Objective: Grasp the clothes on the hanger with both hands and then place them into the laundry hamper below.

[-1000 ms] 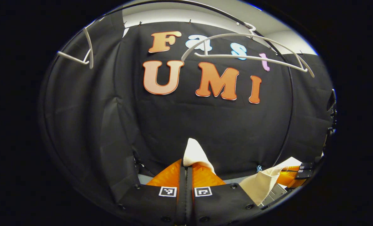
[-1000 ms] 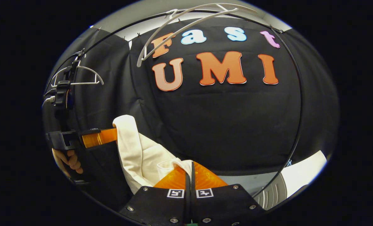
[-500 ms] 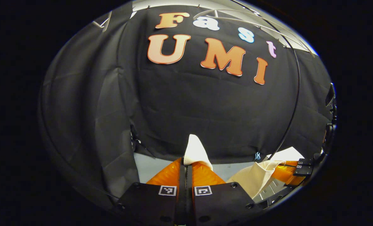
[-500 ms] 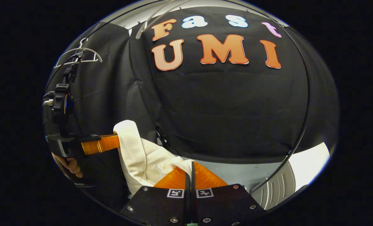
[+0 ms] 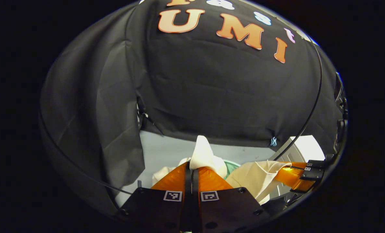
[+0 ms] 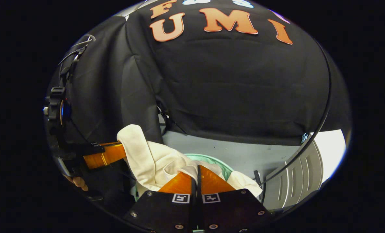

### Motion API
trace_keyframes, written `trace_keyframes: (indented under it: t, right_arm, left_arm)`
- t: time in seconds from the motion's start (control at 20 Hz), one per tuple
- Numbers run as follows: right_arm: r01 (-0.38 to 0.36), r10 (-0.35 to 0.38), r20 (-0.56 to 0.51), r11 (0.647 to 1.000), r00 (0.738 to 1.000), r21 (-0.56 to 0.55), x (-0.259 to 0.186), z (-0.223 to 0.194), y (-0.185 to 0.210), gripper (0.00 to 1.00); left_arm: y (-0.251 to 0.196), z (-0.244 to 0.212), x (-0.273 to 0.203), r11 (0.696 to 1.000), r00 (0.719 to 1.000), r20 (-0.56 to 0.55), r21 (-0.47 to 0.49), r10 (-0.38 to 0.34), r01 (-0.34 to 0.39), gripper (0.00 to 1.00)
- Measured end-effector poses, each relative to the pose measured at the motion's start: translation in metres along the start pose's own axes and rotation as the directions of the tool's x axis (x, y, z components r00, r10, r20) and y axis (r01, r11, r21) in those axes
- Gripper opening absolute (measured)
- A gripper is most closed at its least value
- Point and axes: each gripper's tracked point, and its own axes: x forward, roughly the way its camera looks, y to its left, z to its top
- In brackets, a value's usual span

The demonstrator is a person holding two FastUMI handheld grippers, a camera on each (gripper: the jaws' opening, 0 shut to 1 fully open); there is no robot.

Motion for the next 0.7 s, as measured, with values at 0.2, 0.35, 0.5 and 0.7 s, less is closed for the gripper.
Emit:
trace_keyframes:
  t: [0.2, 0.35, 0.5, 0.7]
  right_arm:
    - [0.017, -0.018, -0.076, 1.000, 0.997, -0.005, 0.028, -0.035, -0.008, 0.00]
    - [0.024, -0.023, -0.141, 1.000, 0.990, 0.000, 0.044, -0.062, -0.012, 0.00]
    - [0.035, -0.033, -0.201, 0.999, 0.979, 0.008, 0.059, -0.091, -0.018, 0.01]
    - [0.060, -0.049, -0.296, 0.998, 0.954, 0.026, 0.079, -0.126, -0.025, 0.04]
  left_arm:
    - [0.007, -0.056, 0.024, 1.000, 0.994, -0.110, -0.001, 0.025, -0.025, 0.07]
    - [0.008, -0.095, 0.041, 0.999, 0.979, -0.198, 0.010, 0.041, -0.040, 0.07]
    - [0.013, -0.130, 0.056, 0.998, 0.957, -0.284, 0.015, 0.066, -0.064, 0.07]
    - [0.021, -0.165, 0.060, 0.996, 0.926, -0.366, 0.026, 0.089, -0.085, 0.07]
